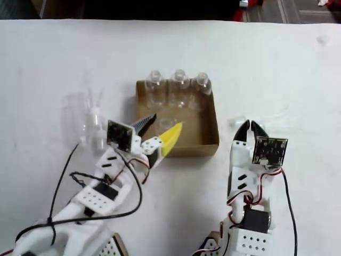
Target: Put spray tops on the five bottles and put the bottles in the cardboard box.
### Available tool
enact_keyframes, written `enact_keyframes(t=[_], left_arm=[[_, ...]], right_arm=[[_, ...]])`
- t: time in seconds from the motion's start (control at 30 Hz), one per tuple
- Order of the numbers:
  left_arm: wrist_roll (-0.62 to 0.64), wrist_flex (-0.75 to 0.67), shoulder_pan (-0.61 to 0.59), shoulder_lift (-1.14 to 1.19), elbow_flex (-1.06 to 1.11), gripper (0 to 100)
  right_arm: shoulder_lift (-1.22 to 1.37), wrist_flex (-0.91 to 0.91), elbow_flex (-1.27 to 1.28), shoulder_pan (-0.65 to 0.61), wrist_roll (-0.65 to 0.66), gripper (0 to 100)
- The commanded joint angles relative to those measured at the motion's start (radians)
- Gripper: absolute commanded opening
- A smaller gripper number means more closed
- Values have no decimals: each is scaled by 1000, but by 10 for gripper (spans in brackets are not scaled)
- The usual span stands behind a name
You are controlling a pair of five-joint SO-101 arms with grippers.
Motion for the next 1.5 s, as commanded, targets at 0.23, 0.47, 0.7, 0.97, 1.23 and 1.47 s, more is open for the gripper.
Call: enact_keyframes(t=[0.23, 0.47, 0.7, 0.97, 1.23, 1.47], left_arm=[[61, 413, 4, -516, 6, 245], [92, 888, -160, -1007, -101, 242], [-55, 1278, -197, -1058, -347, 241], [-250, 1413, -464, -872, -496, 241], [-321, 1410, -811, -779, -322, 241], [-321, 1223, -777, -825, -41, 241]], right_arm=[[-7, -24, 23, -1, 14, 18], [-7, -24, 23, -4, 14, 18], [-7, -24, 23, -4, 14, 18], [-7, -24, 23, -4, 14, 18], [-8, -24, 23, -5, 14, 18], [-8, -16, 23, -7, 14, 18]])
